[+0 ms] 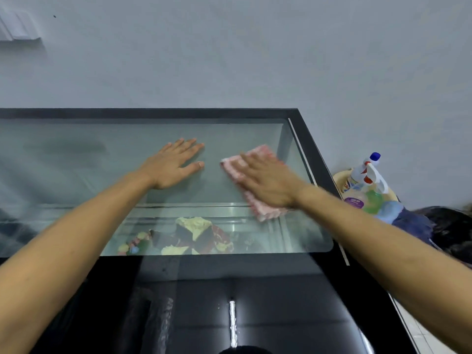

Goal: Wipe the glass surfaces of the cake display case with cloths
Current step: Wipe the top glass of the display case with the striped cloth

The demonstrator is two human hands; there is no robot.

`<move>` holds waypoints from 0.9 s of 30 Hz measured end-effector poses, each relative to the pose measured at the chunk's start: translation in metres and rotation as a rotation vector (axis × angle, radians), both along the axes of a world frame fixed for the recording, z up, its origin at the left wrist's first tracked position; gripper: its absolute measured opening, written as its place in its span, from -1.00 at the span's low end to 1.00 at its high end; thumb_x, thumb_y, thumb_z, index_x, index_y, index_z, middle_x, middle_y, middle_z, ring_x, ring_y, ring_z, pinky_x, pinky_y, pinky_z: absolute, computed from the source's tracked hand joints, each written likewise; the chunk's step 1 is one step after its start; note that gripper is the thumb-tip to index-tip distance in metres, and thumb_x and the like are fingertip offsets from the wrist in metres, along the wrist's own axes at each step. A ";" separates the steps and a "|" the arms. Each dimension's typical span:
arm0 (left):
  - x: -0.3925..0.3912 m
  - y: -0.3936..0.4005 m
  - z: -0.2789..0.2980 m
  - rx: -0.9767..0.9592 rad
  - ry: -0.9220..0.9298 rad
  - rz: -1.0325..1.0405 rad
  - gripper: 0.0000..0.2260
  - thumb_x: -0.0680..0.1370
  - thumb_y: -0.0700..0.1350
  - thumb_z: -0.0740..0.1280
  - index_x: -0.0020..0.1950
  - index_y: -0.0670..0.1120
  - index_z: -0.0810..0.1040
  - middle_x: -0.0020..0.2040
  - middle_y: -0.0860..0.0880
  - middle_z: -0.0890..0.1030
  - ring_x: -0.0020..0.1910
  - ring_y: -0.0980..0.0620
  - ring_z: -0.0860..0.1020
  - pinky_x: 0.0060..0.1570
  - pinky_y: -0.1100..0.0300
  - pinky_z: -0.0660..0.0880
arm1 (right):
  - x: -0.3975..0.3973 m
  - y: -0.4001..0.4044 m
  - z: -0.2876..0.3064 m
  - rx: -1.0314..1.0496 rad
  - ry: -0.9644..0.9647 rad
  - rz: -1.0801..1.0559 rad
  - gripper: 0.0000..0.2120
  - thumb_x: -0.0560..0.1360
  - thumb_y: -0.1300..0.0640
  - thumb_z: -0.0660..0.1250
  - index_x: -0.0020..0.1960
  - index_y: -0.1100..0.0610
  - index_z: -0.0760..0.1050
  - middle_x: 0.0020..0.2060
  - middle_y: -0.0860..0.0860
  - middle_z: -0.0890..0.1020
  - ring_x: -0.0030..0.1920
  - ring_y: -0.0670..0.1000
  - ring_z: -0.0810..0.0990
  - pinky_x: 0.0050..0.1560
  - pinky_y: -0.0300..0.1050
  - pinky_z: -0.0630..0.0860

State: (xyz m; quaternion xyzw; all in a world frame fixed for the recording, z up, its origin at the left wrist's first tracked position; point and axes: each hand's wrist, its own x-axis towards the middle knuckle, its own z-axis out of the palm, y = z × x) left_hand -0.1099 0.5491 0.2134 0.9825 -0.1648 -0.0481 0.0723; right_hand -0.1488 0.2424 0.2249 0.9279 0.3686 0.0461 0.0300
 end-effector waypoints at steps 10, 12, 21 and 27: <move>-0.002 0.003 -0.004 -0.013 -0.013 0.008 -0.15 0.47 0.53 -0.22 0.70 0.20 -0.06 0.71 0.10 -0.08 0.68 0.05 -0.11 0.63 0.03 -0.18 | -0.128 -0.082 0.007 0.062 0.236 0.124 -0.49 0.72 -0.25 -0.23 0.64 -0.29 -0.22 0.65 -0.20 -0.14 0.64 -0.15 -0.25 0.64 -0.03 -0.27; -0.003 0.002 -0.002 -0.018 -0.005 0.015 -0.15 0.46 0.53 -0.22 0.70 0.20 -0.06 0.71 0.09 -0.08 0.69 0.04 -0.11 0.63 0.02 -0.18 | -0.081 -0.099 0.007 0.056 0.174 -0.031 -0.51 0.72 -0.23 -0.27 0.63 -0.29 -0.26 0.66 -0.18 -0.11 0.65 -0.14 -0.23 0.61 -0.11 -0.35; -0.006 0.000 0.000 -0.011 -0.006 0.023 -0.12 0.44 0.54 -0.23 0.70 0.18 -0.05 0.71 0.10 -0.08 0.69 0.04 -0.10 0.62 0.02 -0.16 | -0.185 0.026 0.001 0.011 0.139 0.424 -0.45 0.75 -0.16 -0.02 0.69 -0.11 -0.04 0.68 -0.02 -0.03 0.67 0.03 -0.19 0.64 0.08 -0.23; -0.002 0.002 -0.004 -0.010 -0.019 0.027 -0.14 0.46 0.54 -0.21 0.70 0.19 -0.04 0.71 0.09 -0.06 0.69 0.01 -0.07 0.65 -0.01 -0.14 | -0.121 -0.111 0.013 0.079 0.213 0.050 -0.51 0.74 -0.19 -0.18 0.64 -0.30 -0.20 0.65 -0.26 -0.15 0.65 -0.15 -0.21 0.60 -0.16 -0.33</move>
